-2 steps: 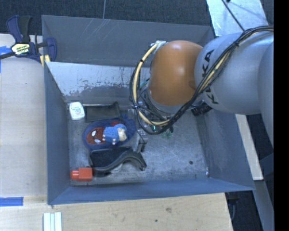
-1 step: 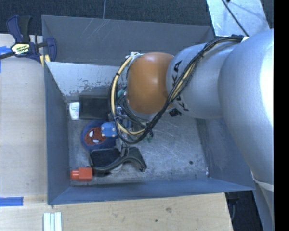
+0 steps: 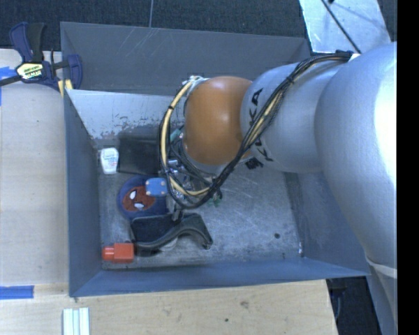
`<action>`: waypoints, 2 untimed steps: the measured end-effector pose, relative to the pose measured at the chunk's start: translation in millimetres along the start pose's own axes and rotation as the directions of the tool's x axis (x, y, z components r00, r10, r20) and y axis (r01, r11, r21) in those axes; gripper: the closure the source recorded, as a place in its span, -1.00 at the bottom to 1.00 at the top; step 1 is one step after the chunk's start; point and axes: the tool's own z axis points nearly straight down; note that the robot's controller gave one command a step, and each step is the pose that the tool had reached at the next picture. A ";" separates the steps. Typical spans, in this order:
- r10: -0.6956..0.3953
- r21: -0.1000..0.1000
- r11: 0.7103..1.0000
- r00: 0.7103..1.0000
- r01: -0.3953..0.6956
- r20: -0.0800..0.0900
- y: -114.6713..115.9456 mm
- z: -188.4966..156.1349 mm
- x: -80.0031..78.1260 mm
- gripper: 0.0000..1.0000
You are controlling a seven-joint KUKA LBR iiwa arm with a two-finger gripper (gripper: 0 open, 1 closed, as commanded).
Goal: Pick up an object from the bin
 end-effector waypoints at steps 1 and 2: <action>0.000 0.000 1.000 1.000 0.000 -0.001 0.0 0.5 0.4 -1.00; 0.002 0.001 1.000 1.000 -0.002 -0.002 -0.8 0.8 0.6 1.00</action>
Offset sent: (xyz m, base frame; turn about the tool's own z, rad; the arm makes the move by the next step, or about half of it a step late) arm 0.0000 0.0000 0.0000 0.0000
